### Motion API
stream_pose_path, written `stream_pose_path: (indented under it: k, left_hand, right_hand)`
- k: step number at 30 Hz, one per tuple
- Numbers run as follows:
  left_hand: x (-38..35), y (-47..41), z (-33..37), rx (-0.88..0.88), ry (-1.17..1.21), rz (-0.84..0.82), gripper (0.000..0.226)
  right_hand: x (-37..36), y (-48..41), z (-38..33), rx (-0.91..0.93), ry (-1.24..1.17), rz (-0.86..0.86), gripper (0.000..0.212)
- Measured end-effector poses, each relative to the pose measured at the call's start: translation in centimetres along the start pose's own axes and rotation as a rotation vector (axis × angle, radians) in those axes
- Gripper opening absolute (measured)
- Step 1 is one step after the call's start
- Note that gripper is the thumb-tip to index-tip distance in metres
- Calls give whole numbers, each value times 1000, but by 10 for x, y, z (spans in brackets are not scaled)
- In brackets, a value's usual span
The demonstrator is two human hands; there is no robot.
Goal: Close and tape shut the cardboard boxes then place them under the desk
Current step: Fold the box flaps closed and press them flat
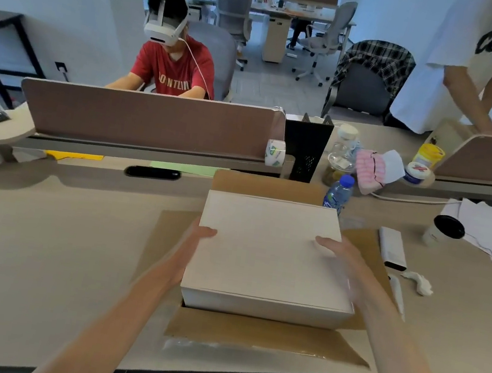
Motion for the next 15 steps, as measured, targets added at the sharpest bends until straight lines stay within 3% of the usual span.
stream_pose_path:
  k: [3,6,9,15]
  left_hand:
    - [4,-1,-17,61,-26,4,34]
    - [4,-4,-23,43,-203,34,67]
    - [2,-6,-22,24,-357,87,65]
    - [35,-17,-30,89,-545,178,69]
  right_hand:
    - [-9,-16,23,-38,132,51,33]
    - [-21,-28,41,-78,418,95,42]
    - [-30,-31,47,-108,598,82,73]
    - [-52,-39,39,-71,580,93,63]
Point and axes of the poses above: each hand's wrist, its own y-axis away from the middle knuckle, its own x-axis out of the back of the hand, z = x × y, the point moved 4 cm from there along -y, towards the middle knuckle, and after that the axes turned 3 degrees about y, right-handed, at the moved point
